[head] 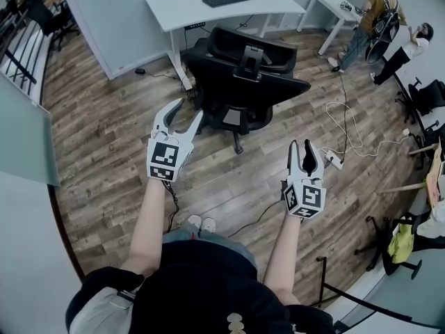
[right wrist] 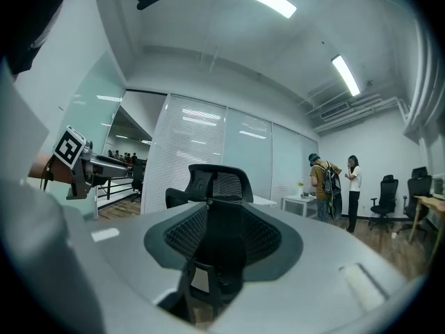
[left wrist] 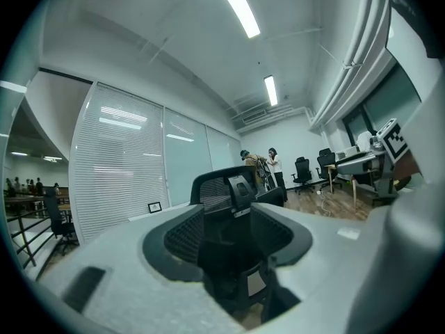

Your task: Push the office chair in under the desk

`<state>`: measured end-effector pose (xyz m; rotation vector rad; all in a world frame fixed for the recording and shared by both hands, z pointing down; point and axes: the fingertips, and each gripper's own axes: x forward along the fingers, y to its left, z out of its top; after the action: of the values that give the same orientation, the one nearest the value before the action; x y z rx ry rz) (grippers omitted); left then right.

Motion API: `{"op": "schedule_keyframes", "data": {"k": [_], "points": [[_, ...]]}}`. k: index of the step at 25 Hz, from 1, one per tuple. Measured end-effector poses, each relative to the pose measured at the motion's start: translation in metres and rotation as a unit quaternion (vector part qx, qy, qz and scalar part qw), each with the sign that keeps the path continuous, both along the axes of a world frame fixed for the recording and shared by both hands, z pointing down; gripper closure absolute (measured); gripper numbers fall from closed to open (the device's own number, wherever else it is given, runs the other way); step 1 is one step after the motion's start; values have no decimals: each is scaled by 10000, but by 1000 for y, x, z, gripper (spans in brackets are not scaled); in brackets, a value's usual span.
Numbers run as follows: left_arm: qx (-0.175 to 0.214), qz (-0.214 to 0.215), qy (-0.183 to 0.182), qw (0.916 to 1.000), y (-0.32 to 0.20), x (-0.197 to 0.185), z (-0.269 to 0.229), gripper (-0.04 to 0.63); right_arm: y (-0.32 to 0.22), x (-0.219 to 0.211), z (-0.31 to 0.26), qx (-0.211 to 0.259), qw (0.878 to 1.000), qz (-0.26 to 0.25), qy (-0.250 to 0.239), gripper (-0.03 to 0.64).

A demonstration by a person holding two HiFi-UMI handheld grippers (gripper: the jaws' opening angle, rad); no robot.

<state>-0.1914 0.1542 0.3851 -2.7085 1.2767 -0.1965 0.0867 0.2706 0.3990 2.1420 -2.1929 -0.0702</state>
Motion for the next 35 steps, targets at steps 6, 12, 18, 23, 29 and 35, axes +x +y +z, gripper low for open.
{"op": "schedule_keyframes", "data": {"k": [6, 12, 18, 23, 29, 35], "points": [[57, -9, -79, 10000, -16, 11, 2, 382, -21, 9, 1, 0, 9995, -291, 85, 472], [117, -77, -122, 9998, -39, 15, -4, 382, -47, 14, -3, 10, 9990, -439, 114, 472], [104, -55, -88, 9999, -69, 20, 1, 382, -80, 18, -3, 58, 9989, -457, 86, 472], [85, 46, -3, 10000, -102, 29, 3, 382, -110, 24, -3, 91, 9990, -423, 72, 472], [47, 397, -400, 9984, -145, 37, 7, 376, -156, 21, -9, -78, 9969, -676, 395, 471], [4, 953, -1279, 9872, -178, 48, 15, 373, -195, 17, -11, -500, 9868, -1187, 985, 468]]}}
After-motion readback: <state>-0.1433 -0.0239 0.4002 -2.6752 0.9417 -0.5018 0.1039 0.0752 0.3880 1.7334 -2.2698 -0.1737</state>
